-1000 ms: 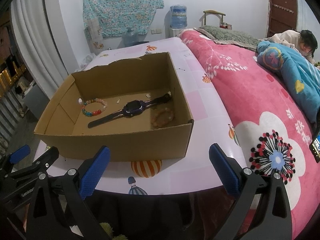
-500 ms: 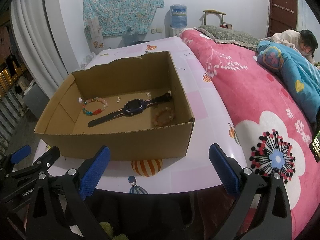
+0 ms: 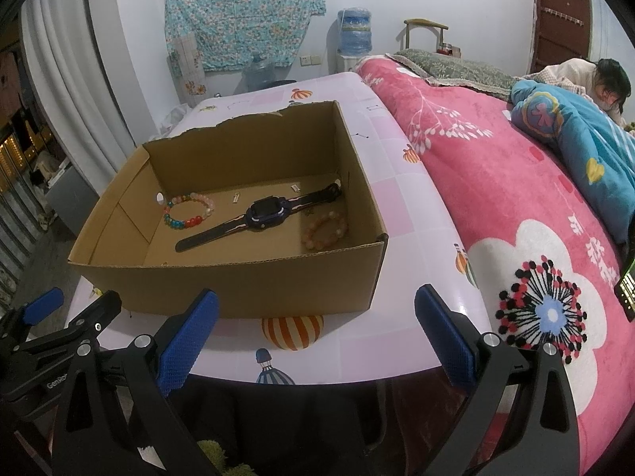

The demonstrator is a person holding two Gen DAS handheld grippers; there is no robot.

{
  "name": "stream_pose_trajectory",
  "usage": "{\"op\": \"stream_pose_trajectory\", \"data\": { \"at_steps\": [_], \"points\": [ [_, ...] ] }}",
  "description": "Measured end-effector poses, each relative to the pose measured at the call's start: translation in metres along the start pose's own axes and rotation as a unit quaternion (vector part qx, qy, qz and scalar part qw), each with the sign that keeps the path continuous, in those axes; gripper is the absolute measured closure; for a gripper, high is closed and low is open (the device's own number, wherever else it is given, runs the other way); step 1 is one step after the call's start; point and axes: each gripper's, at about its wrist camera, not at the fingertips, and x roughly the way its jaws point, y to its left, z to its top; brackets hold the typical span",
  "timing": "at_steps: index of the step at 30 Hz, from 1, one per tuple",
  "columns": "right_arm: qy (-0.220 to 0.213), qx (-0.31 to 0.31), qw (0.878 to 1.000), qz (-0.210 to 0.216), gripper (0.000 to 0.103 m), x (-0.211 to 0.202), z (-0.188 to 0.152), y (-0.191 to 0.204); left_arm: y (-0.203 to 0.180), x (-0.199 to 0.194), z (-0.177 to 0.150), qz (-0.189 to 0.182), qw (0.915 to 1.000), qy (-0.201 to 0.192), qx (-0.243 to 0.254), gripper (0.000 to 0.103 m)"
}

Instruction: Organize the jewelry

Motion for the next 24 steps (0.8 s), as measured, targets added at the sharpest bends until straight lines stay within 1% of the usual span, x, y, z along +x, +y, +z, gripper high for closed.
{"op": "stream_pose_trajectory", "data": {
  "at_steps": [24],
  "points": [
    [0.002, -0.002, 1.000, 0.003, 0.007, 0.0027, -0.0004, 0.0002, -0.0014, 0.0034, -0.0022, -0.002, 1.0000, 0.005, 0.001, 0.008]
  ]
}}
